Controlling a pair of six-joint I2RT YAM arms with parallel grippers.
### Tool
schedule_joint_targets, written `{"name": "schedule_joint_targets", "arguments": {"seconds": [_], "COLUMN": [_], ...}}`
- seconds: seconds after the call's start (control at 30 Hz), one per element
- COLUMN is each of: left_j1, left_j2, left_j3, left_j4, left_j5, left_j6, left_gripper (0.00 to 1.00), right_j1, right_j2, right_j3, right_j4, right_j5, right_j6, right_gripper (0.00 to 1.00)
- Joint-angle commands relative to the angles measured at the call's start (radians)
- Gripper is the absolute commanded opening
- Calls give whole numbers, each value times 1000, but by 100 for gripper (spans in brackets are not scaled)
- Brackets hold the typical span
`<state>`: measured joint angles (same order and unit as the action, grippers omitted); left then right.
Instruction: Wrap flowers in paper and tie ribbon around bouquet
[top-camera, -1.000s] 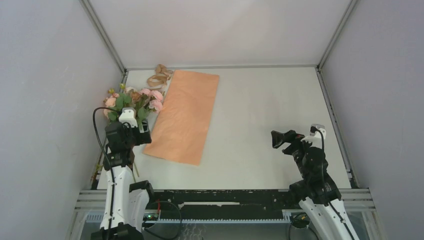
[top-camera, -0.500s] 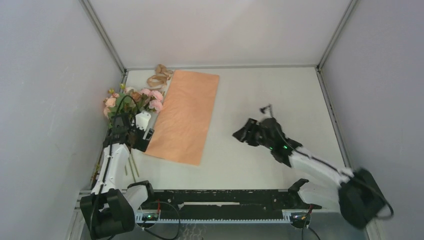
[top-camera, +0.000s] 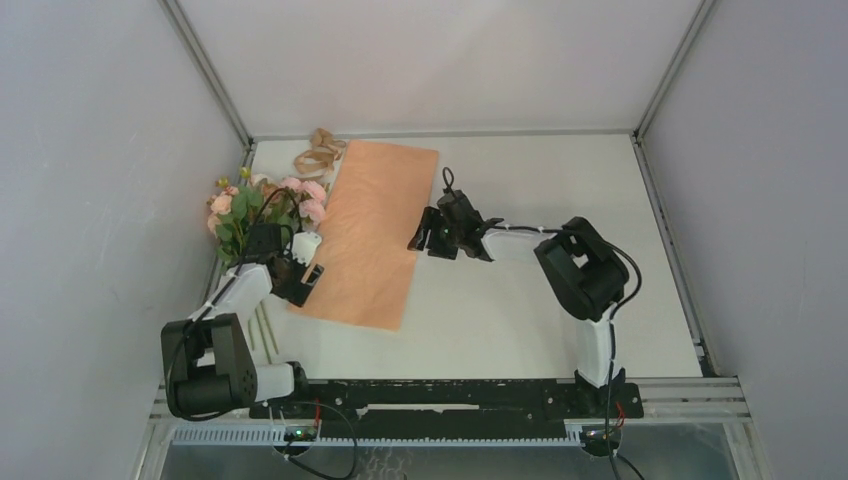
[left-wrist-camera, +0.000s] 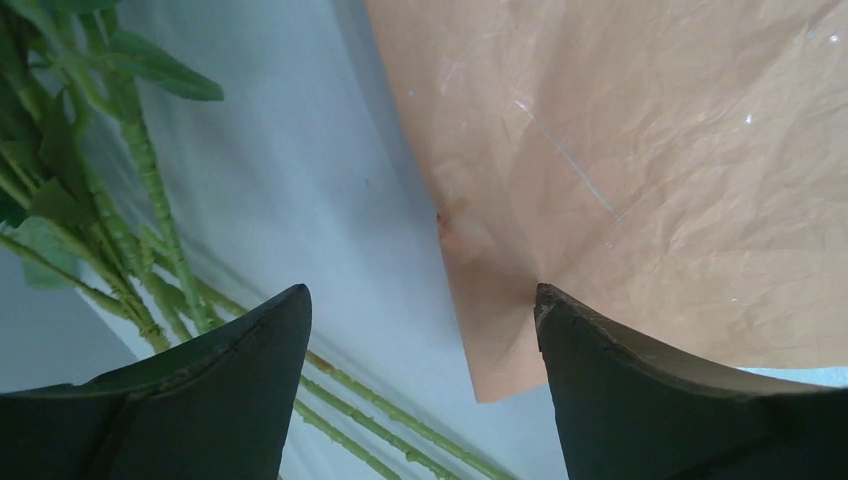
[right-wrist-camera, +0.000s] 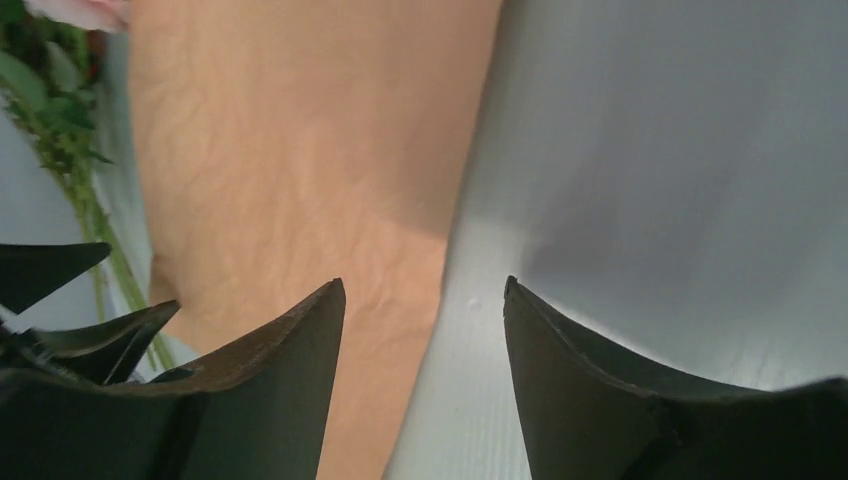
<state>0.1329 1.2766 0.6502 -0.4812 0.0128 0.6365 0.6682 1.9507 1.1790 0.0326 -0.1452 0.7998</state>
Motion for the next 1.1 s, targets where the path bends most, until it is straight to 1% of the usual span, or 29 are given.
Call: {"name": "schedule_joint_targets", "arguments": {"seconds": [0.0, 0.1, 0.2, 0.23, 0.27, 0.3, 0.33, 0.4, 0.43, 0.5, 0.63, 0.7, 0.77, 0.87, 0.97, 1.03, 1.07], "left_j1": [-9, -16, -24, -24, -24, -25, -25, -25, -24, -24, -22, -21, -21, -23, -26, -37, -49], "left_j2": [27, 72, 117, 124, 127, 128, 129, 120, 114, 102, 76, 63, 48, 34, 40, 53, 58], "left_j3": [69, 83, 97, 101, 103, 105, 107, 115, 123, 151, 269, 339, 404, 496, 572, 603, 625], "left_j4": [37, 37, 33, 31, 27, 24, 16, 0, -17, -75, -261, -331, -376, -424, -445, -463, -477], "left_j5": [71, 80, 68, 68, 68, 71, 74, 80, 91, 158, 372, 441, 482, 515, 534, 555, 569], "left_j6": [14, 11, 5, 4, 3, 3, 4, 8, 12, 22, 38, 30, 20, 15, -9, -28, -32], "left_gripper": [86, 86, 86, 85, 85, 85, 85, 85, 85, 86, 87, 87, 88, 89, 89, 89, 89], "right_j1": [-25, -38, -55, -60, -64, -68, -71, -74, -76, -91, -126, -146, -174, -235, -277, -282, -280], "right_j2": [92, 164, 204, 220, 231, 234, 219, 180, 156, 103, -48, -153, -260, -428, -628, -733, -774], "right_j3": [120, 173, 192, 209, 224, 230, 231, 231, 231, 230, 160, 107, 59, -7, -31, -31, -31], "right_j4": [-25, 2, 102, 119, 130, 137, 142, 129, 109, 78, 64, 36, -16, -145, -303, -396, -423], "right_j5": [-48, -104, -218, -254, -278, -289, -286, -263, -249, -236, -202, -160, -113, -44, 94, 194, 216], "right_j6": [13, 17, 37, 51, 61, 67, 70, 54, 41, 20, -11, -39, -73, -139, -232, -289, -301], "right_gripper": [68, 62, 53, 48, 40, 30, 17, 1, 0, 0, 0, 0, 0, 0, 0, 0, 0]}}
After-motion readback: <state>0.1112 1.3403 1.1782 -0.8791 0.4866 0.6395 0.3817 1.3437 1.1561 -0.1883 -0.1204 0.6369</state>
